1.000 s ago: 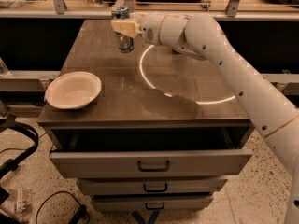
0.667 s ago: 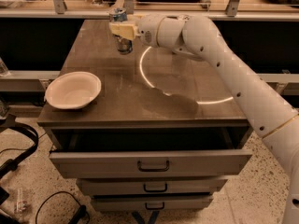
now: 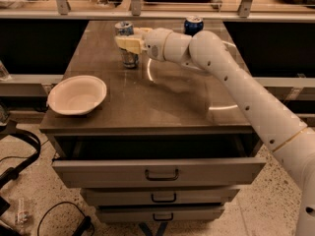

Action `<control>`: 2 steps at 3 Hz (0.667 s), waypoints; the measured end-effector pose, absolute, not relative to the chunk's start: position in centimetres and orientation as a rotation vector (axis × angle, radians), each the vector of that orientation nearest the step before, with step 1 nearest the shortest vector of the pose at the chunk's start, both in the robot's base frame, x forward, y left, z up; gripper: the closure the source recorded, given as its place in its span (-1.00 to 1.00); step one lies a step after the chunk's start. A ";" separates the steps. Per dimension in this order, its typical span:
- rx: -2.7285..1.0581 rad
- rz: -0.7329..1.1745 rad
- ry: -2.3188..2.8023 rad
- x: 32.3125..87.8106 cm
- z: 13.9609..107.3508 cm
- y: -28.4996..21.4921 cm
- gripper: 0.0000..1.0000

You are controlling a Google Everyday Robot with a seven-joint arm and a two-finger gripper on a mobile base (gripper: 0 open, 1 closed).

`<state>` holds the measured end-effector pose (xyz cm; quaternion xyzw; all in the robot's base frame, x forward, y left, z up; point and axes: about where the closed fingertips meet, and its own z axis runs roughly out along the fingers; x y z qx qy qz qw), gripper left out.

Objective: Place redbull can upright

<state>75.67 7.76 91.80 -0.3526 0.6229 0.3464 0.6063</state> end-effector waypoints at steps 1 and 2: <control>-0.820 0.802 1.438 75.6 91.9 8.0 0.48; -0.824 0.807 1.436 75.5 91.9 8.4 -0.14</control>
Offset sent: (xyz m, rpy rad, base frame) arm -0.0007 0.0022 0.0012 -0.0007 -0.0015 0.0033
